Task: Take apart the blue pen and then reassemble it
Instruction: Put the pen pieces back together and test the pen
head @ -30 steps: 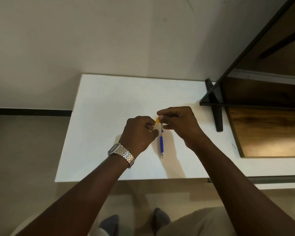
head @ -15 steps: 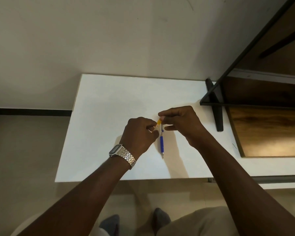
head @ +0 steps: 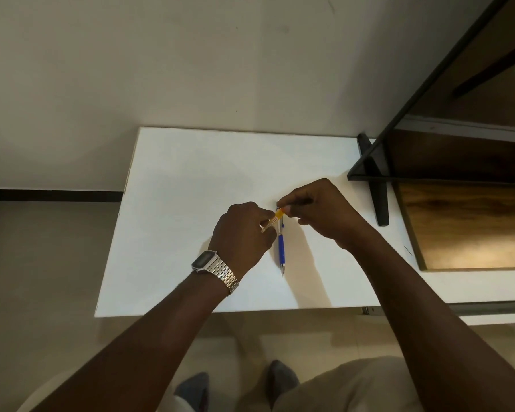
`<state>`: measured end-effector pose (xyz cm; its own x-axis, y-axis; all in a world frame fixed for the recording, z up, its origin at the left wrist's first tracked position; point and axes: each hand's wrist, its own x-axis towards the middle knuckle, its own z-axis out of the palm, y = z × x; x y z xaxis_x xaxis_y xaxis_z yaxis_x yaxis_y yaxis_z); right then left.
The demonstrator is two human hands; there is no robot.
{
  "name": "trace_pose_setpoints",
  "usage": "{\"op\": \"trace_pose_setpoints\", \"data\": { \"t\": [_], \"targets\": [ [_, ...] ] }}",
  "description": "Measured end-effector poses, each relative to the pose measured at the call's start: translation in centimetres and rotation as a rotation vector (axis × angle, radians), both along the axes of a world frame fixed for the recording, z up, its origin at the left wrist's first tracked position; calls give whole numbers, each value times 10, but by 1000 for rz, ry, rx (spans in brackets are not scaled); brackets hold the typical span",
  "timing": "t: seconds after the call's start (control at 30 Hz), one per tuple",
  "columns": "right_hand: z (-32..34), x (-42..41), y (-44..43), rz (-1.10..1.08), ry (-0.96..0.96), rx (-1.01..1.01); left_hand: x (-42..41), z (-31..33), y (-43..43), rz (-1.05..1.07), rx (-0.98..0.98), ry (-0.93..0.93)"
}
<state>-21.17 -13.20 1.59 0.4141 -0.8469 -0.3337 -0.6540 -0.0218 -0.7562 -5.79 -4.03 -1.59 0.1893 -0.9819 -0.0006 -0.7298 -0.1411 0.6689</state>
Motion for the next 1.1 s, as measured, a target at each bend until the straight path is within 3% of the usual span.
{"op": "trace_pose_setpoints", "data": {
  "t": [0.33, 0.6, 0.83, 1.1],
  "targets": [
    [2, 1, -3, 156, 164, -111, 0, -2, 1, -25, 11, -45],
    [-2, 0, -3, 155, 153, -128, -2, -2, 1, -31, 4, -55],
    [-18, 7, 8, -108, -96, -122, 18, -3, -2, 87, 116, 73],
    [-33, -7, 5, -233, -44, -153, 30, -15, -7, 138, 311, 24]
  ]
}}
